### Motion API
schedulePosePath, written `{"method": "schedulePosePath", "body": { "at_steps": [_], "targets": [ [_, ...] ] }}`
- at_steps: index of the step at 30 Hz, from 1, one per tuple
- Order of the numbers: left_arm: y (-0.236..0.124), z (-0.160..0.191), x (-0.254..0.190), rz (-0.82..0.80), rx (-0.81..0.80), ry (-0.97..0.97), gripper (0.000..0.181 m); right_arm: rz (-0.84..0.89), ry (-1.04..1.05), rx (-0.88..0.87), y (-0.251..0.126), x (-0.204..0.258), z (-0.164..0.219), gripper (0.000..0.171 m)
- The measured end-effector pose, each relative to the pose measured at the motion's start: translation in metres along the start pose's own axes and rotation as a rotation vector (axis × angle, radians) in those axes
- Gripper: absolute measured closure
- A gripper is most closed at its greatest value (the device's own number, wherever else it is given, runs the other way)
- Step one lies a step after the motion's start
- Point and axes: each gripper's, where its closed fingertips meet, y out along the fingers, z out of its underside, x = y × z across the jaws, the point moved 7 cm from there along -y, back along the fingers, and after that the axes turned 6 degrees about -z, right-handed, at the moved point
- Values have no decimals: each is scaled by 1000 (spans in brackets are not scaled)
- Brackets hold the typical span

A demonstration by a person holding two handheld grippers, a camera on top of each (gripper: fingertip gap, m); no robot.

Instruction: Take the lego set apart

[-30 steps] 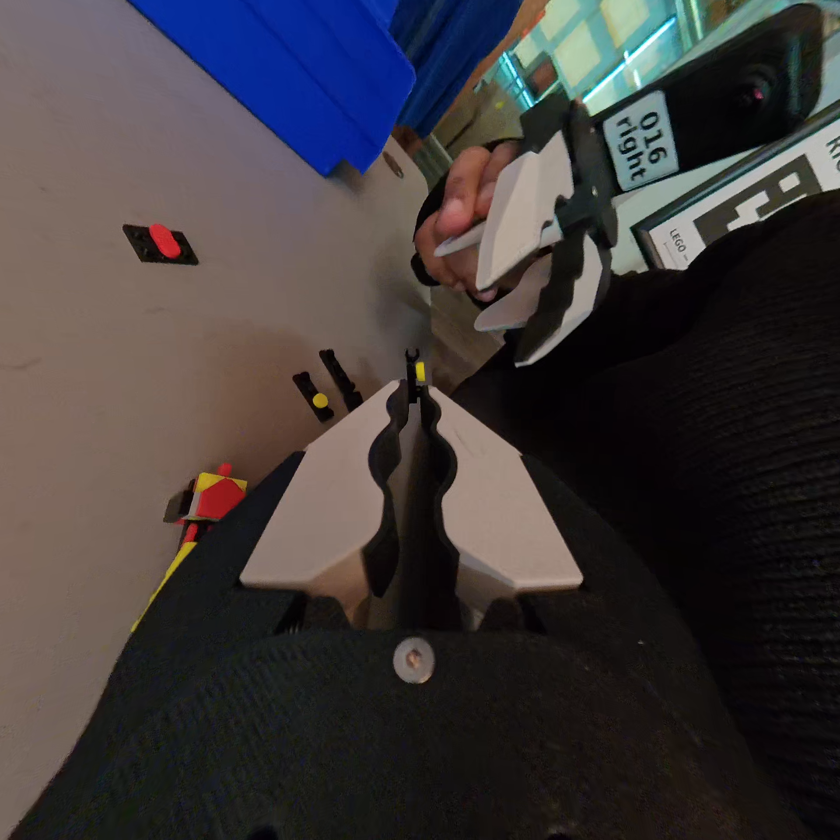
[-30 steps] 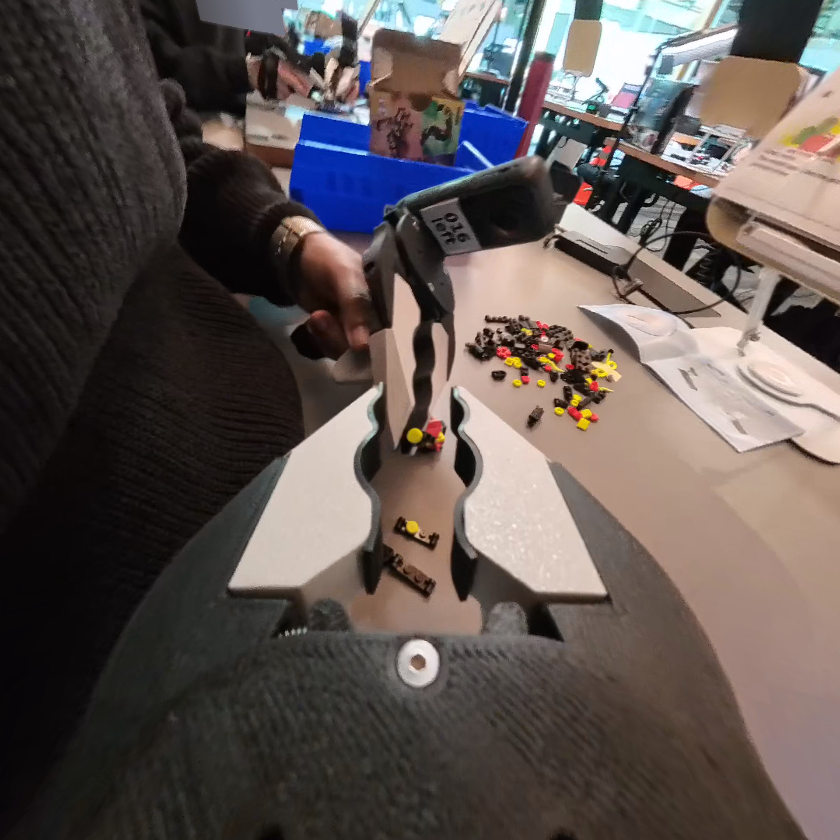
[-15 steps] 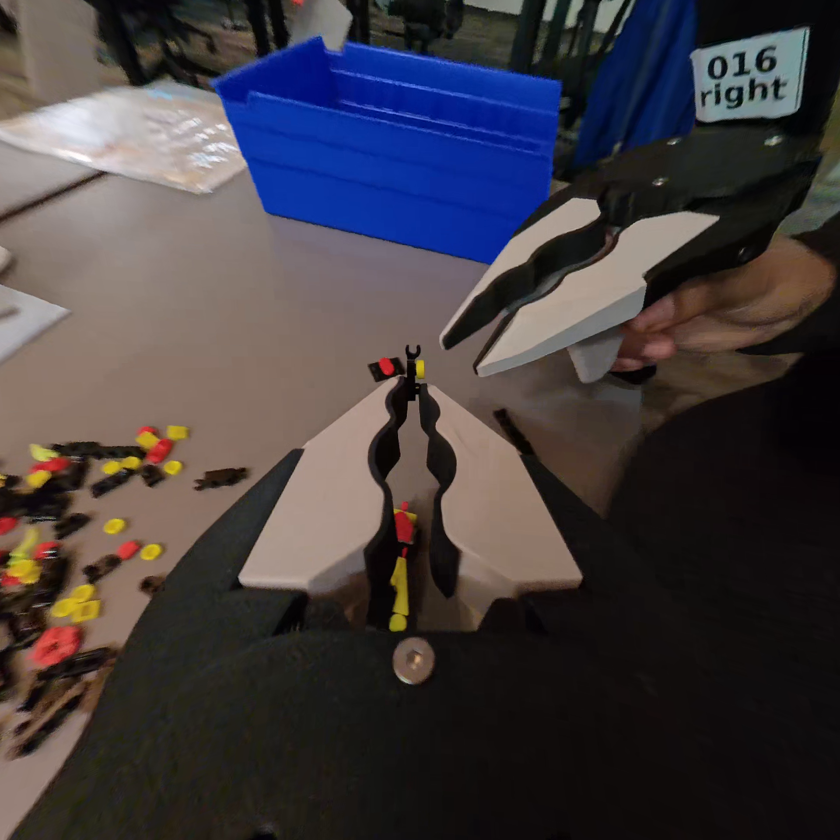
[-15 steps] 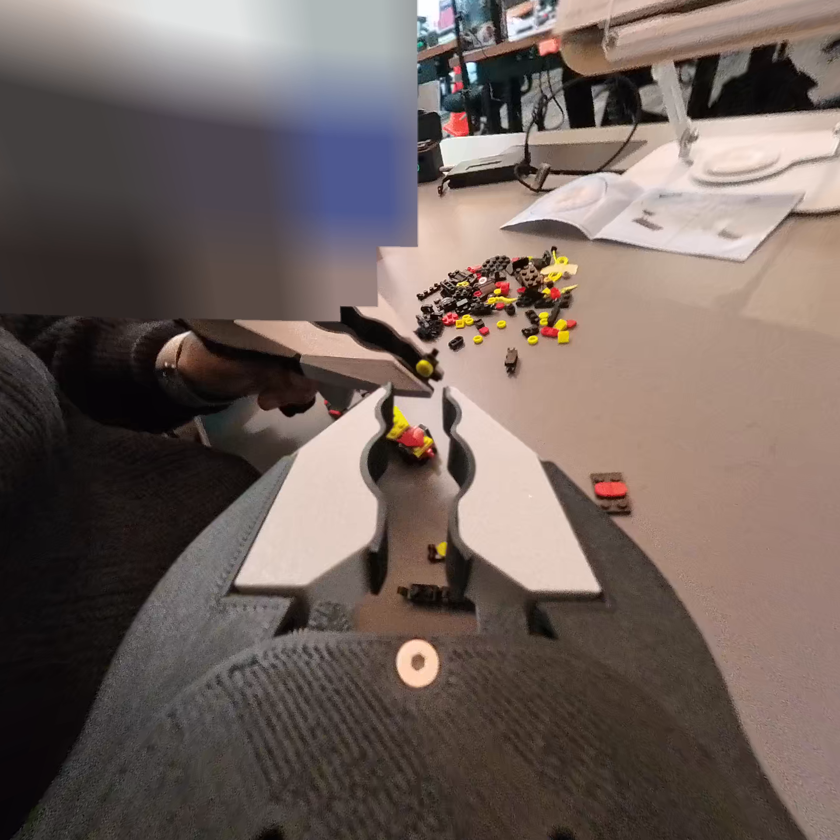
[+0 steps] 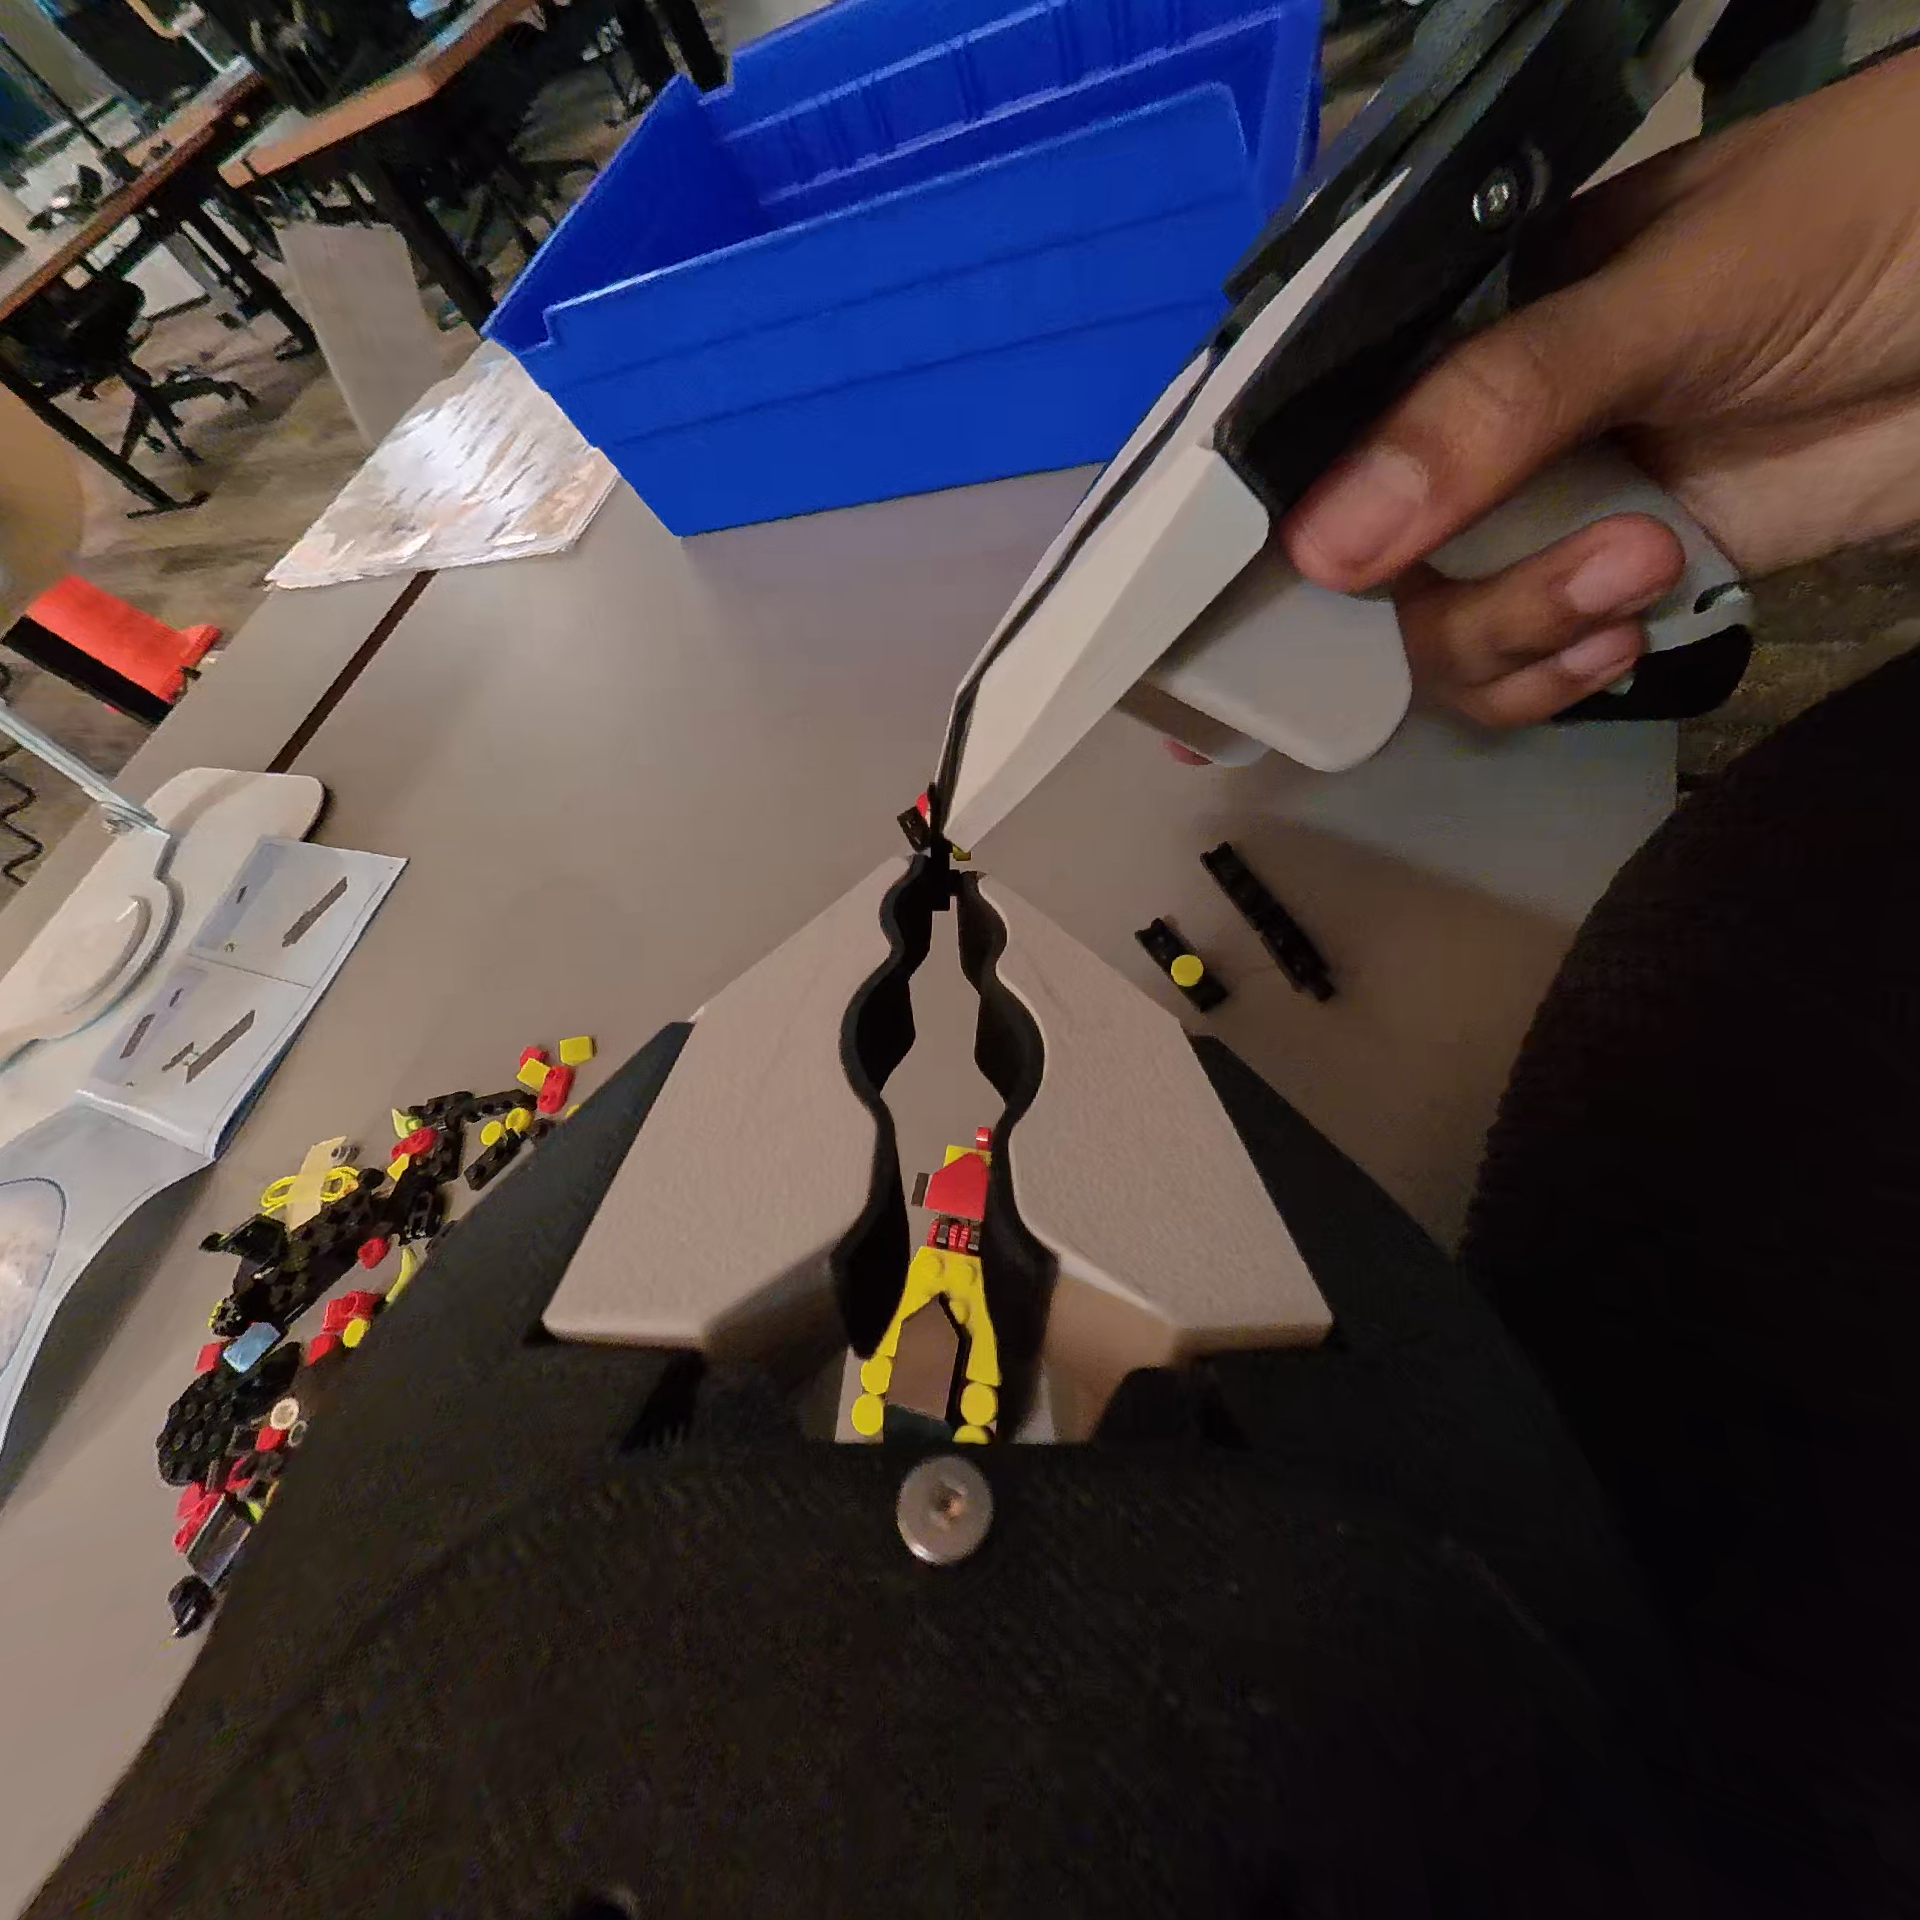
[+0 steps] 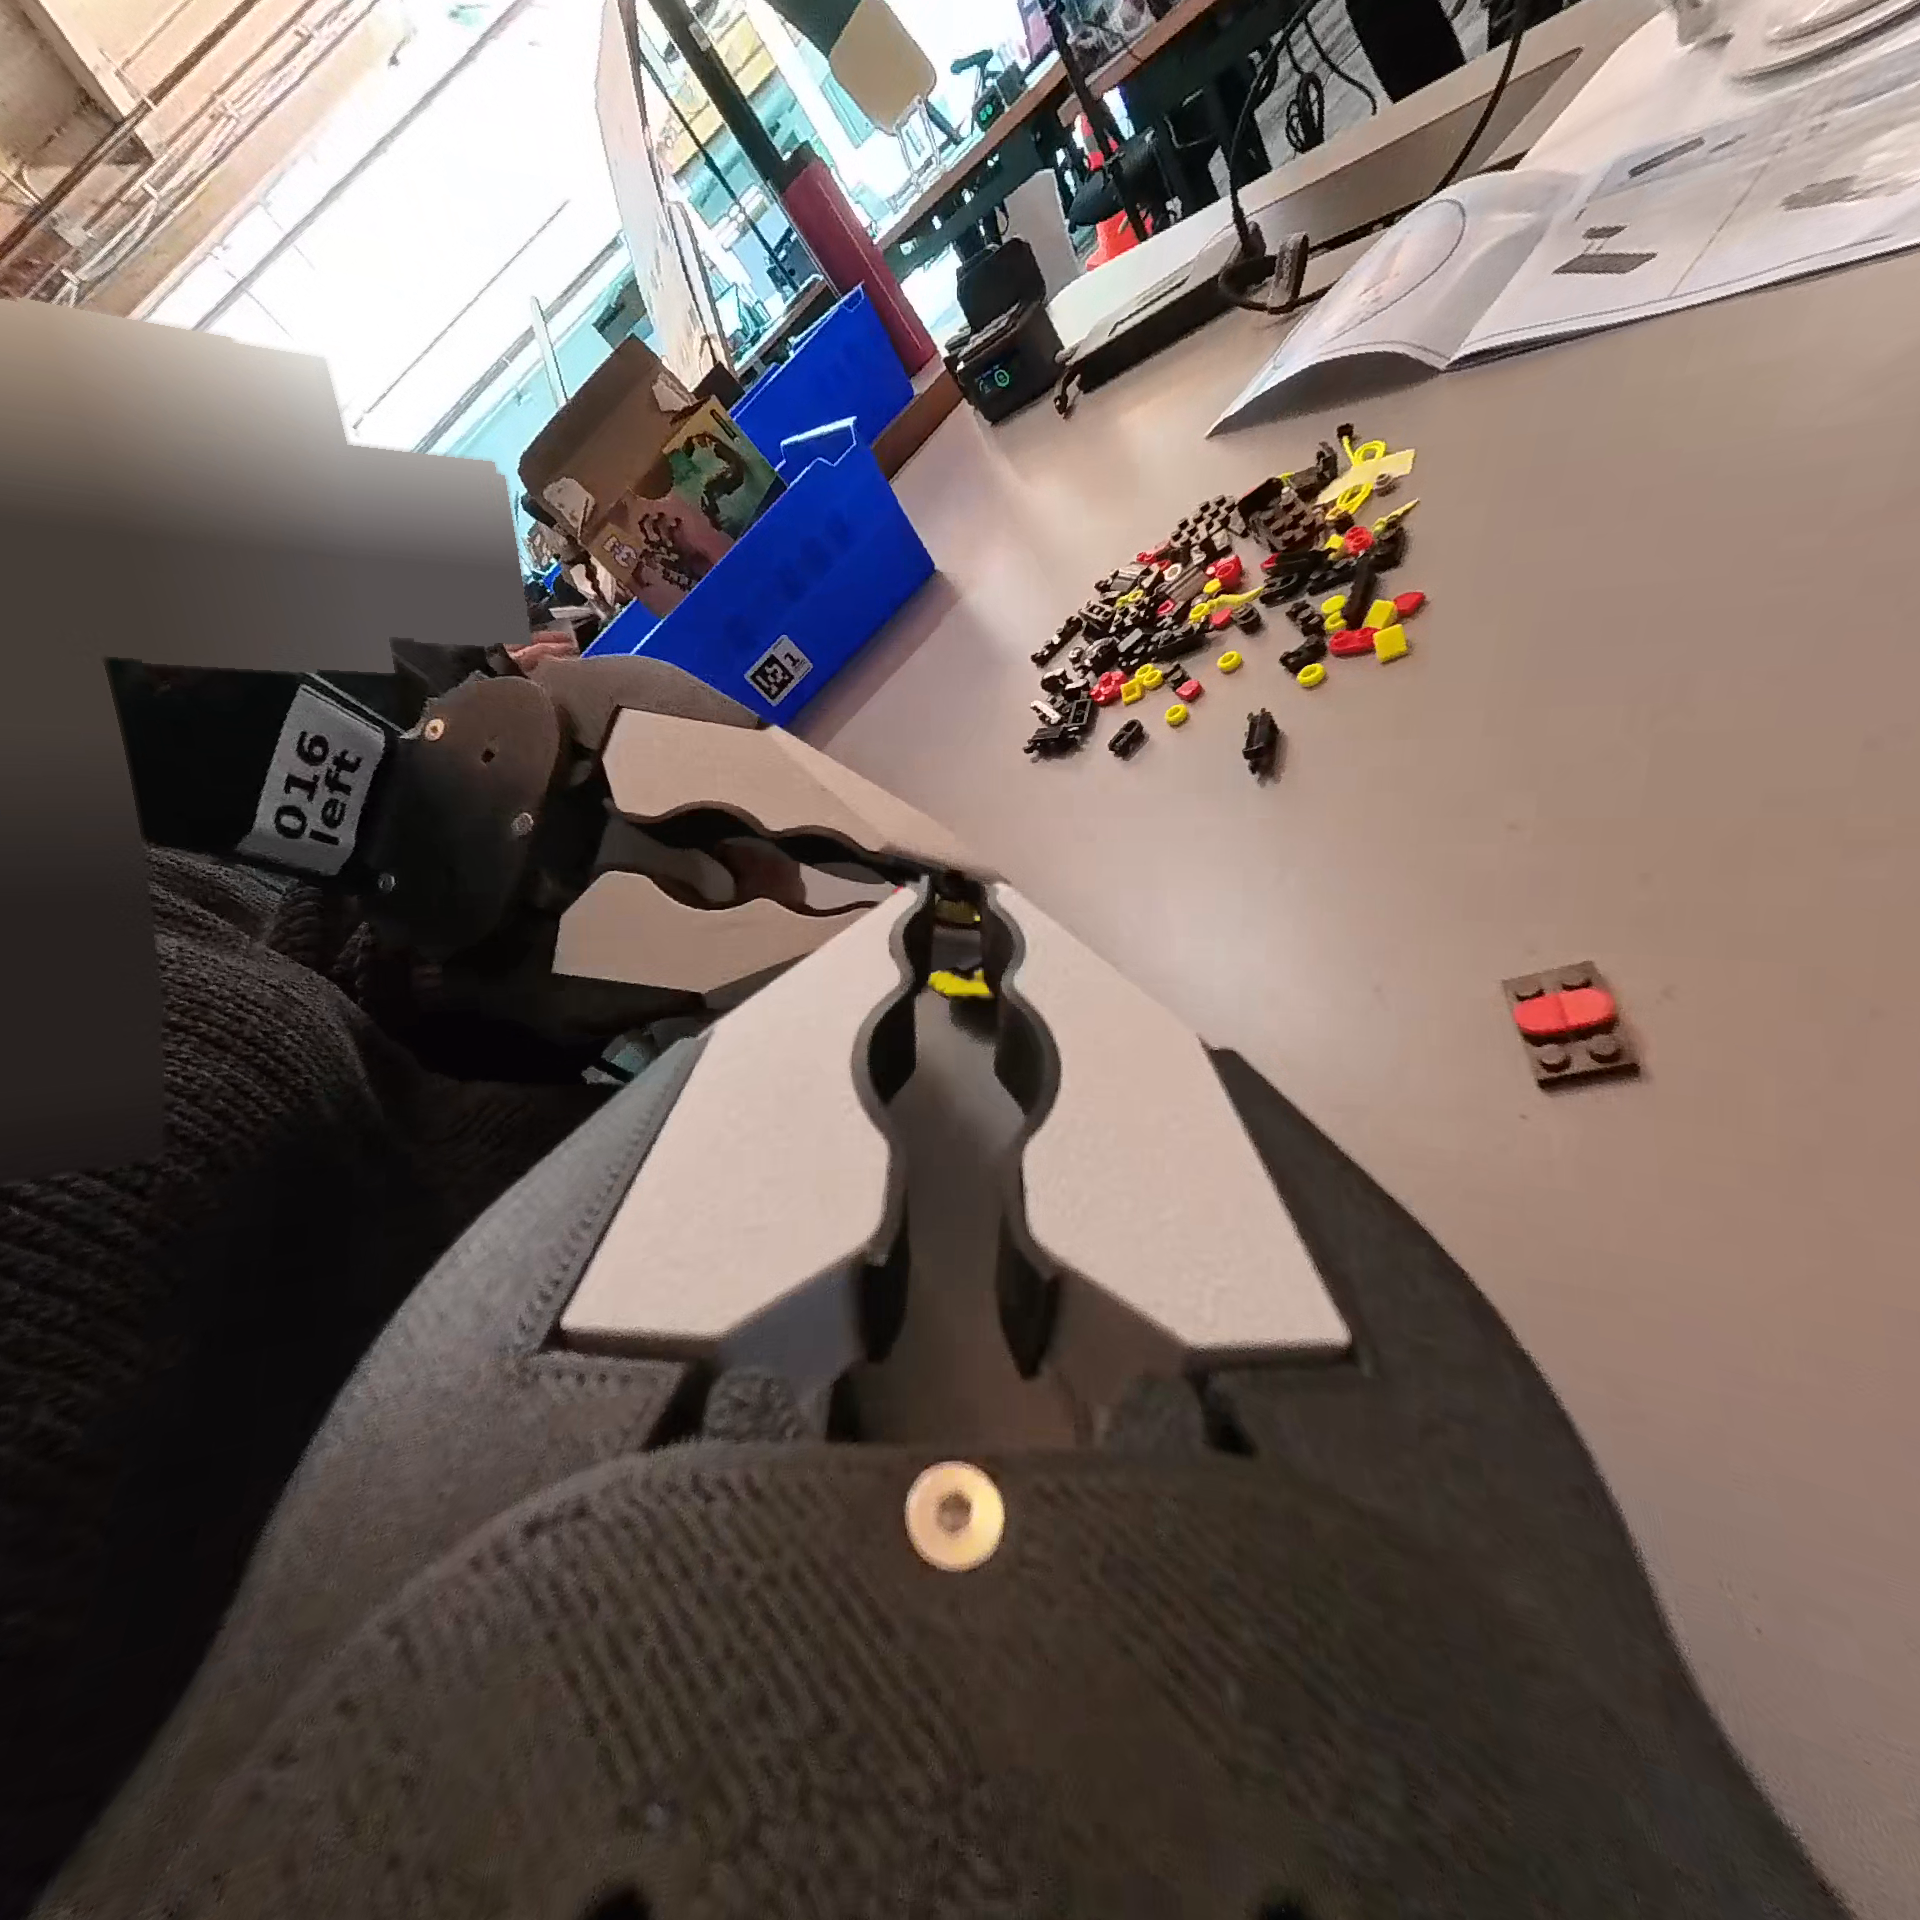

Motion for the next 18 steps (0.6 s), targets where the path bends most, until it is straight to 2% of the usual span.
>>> {"method": "schedulePosePath", "body": {
  "at_steps": [9, 18],
  "targets": [
    [0, 1, -2, -28, 8, 72, 178, -8, 13, 22, 2, -1, 2, 164],
    [-1, -1, 2, -21, 34, 9, 178, -20, 38, 82, 4, -2, 3, 164]
  ]
}}
